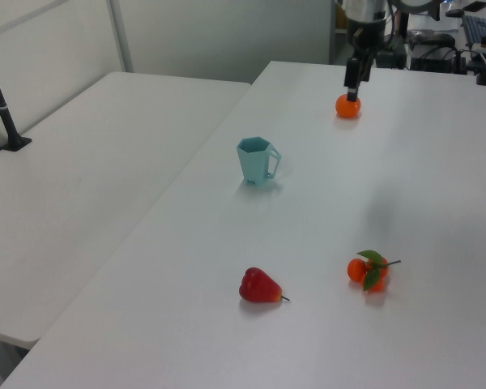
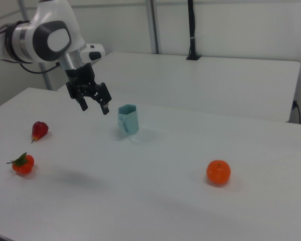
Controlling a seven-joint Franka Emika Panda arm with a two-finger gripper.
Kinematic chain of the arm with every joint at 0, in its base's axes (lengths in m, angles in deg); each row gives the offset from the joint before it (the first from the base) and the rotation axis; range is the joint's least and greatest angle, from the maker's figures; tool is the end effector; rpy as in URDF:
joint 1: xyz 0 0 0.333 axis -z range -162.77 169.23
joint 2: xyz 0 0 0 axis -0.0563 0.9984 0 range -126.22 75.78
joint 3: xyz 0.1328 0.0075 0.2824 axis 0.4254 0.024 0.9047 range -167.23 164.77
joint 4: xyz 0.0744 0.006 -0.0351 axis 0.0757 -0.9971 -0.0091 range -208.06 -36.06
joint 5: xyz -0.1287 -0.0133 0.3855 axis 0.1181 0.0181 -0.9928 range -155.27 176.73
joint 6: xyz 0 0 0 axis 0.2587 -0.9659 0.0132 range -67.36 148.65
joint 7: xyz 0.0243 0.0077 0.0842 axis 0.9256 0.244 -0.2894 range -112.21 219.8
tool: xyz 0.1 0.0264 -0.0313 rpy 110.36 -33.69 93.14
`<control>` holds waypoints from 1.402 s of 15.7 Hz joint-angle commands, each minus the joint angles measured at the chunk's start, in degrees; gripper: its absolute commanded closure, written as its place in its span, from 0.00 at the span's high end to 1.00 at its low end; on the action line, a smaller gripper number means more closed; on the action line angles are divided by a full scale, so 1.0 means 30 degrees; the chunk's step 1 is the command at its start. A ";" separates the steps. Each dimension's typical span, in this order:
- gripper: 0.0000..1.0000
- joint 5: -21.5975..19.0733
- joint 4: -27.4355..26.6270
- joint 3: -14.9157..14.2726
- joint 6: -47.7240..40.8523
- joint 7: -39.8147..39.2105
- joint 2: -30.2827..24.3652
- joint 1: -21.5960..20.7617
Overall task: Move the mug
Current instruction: 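Move the open gripper over the teal mug and lower it to the rim, then close the gripper on the teal mug's rim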
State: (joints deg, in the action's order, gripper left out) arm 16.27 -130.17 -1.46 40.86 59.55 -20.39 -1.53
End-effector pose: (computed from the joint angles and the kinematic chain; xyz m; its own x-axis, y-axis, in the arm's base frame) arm 0.6096 0.0410 0.5275 0.9966 0.0073 0.0822 0.0002 -0.9962 0.0865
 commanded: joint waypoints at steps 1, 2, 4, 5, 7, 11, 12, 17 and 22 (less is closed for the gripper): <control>1.00 -0.0588 0.1000 -0.0040 0.1351 -0.0190 0.1636 -0.0231; 1.00 -0.0559 0.1613 -0.0011 0.1525 -0.0161 0.2367 -0.0318; 1.00 -0.0558 0.2787 0.0018 0.2052 -0.0161 0.3746 -0.0378; 1.00 -0.0500 0.2936 0.0018 0.2402 -0.0161 0.4187 -0.0378; 1.00 -0.0384 0.2968 0.0047 0.4768 -0.0190 0.5008 -0.0436; 1.00 -0.0236 0.2967 0.0048 0.7060 -0.0250 0.6268 -0.0817; 1.00 -0.0207 0.2967 0.0048 0.7528 -0.0249 0.6590 -0.0817; 1.00 -0.0207 0.2938 0.0048 0.9990 -0.0132 0.8085 -0.1256; 0.95 -0.0031 0.2938 -0.0098 1.1367 0.0425 0.9229 -0.1198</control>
State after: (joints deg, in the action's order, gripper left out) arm 15.60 -122.25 -1.05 72.17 59.74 5.33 -4.79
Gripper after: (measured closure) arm 0.004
